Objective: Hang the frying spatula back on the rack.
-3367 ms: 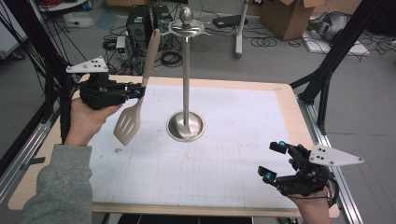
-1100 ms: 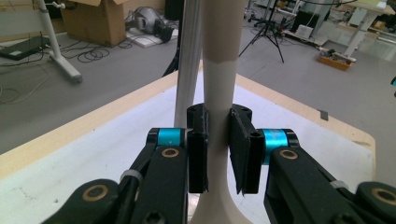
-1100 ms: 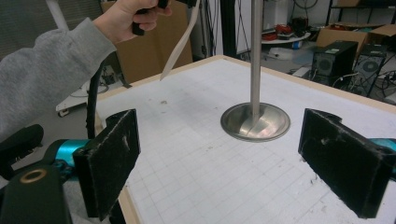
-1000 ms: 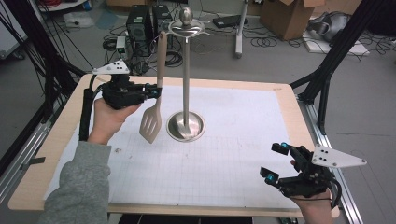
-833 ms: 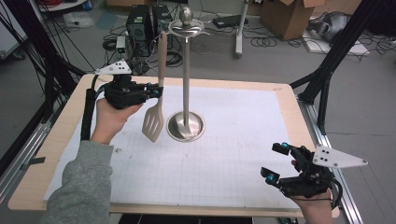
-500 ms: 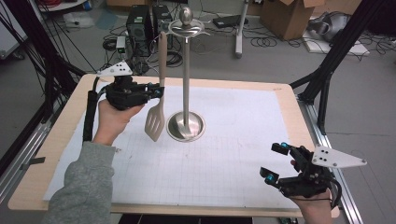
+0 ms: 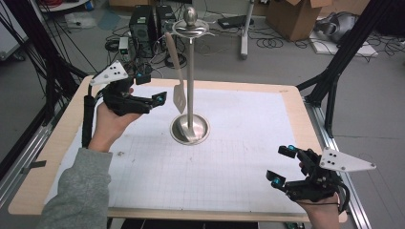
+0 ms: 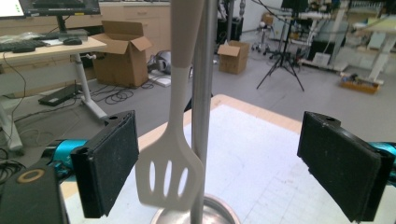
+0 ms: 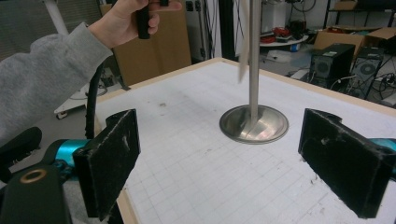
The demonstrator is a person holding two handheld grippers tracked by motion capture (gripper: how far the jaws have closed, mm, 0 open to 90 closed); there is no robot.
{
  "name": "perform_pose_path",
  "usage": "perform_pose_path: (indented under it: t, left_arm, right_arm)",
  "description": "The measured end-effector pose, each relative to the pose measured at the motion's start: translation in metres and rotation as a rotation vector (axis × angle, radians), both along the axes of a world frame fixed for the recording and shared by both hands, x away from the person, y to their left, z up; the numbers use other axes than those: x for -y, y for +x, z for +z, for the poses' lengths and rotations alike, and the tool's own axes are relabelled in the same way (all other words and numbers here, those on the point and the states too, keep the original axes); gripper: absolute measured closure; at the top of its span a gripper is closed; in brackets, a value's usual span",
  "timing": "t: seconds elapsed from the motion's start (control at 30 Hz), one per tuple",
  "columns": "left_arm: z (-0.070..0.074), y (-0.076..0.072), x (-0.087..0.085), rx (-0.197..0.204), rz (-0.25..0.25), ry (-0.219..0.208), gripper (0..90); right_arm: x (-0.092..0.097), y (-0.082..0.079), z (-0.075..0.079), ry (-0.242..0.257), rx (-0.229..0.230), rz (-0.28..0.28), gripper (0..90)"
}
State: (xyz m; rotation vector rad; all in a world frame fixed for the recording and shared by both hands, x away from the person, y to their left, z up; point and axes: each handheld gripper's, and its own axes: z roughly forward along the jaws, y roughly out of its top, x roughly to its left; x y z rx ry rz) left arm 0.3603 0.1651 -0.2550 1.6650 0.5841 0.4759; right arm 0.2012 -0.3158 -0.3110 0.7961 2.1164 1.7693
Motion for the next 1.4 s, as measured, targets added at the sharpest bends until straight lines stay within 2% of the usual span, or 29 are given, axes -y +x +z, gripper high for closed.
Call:
perform_pose_path:
  t: [0.07, 0.27, 0.37, 0.53, 0.63, 0.73, 0.83, 0.9, 1.0, 1.17, 1.4]
  left_arm:
    - [0.0, -0.001, 0.0, -0.012, -0.008, 0.0, 10.6]
    - [-0.001, -0.009, -0.002, -0.002, -0.008, -0.001, 9.2]
    - [-0.001, -0.012, -0.004, -0.013, -0.012, -0.019, 8.4]
    - [-0.003, -0.02, -0.009, -0.014, -0.001, -0.023, 8.3]
    - [-0.005, -0.025, -0.014, -0.01, 0.045, -0.01, 8.3]
    - [-0.01, -0.03, -0.023, -0.015, 0.055, -0.044, 8.3]
    - [-0.016, -0.037, -0.029, -0.011, 0.067, -0.049, 8.3]
    - [-0.018, -0.043, -0.033, -0.023, 0.067, -0.056, 8.3]
    - [-0.02, -0.051, -0.039, -0.003, 0.067, -0.074, 8.3]
    - [-0.023, -0.063, -0.046, -0.01, 0.032, -0.049, 8.3]
    - [-0.029, -0.081, -0.062, 0.006, 0.038, -0.032, 8.3]
  right_arm:
    - [0.0, 0.0, 0.0, 0.0, 0.003, -0.001, 11.6]
    - [0.001, 0.002, 0.001, 0.006, 0.006, 0.005, 11.6]
    - [0.001, 0.004, 0.001, 0.01, 0.015, 0.008, 11.6]
    - [0.001, 0.006, 0.001, 0.012, 0.017, 0.009, 11.6]
    - [0.0, 0.006, 0.001, 0.013, 0.016, 0.01, 11.6]
    - [-0.001, 0.007, 0.001, 0.013, 0.022, 0.011, 11.6]
    - [-0.003, 0.007, 0.002, 0.01, 0.019, 0.013, 11.6]
    - [-0.004, 0.007, 0.002, 0.01, 0.019, 0.015, 11.6]
    - [-0.006, 0.009, 0.002, 0.009, 0.021, 0.021, 11.6]
    - [-0.007, 0.011, 0.003, 0.014, 0.022, 0.029, 11.6]
    - [-0.002, 0.012, 0.006, 0.035, 0.039, 0.023, 11.6]
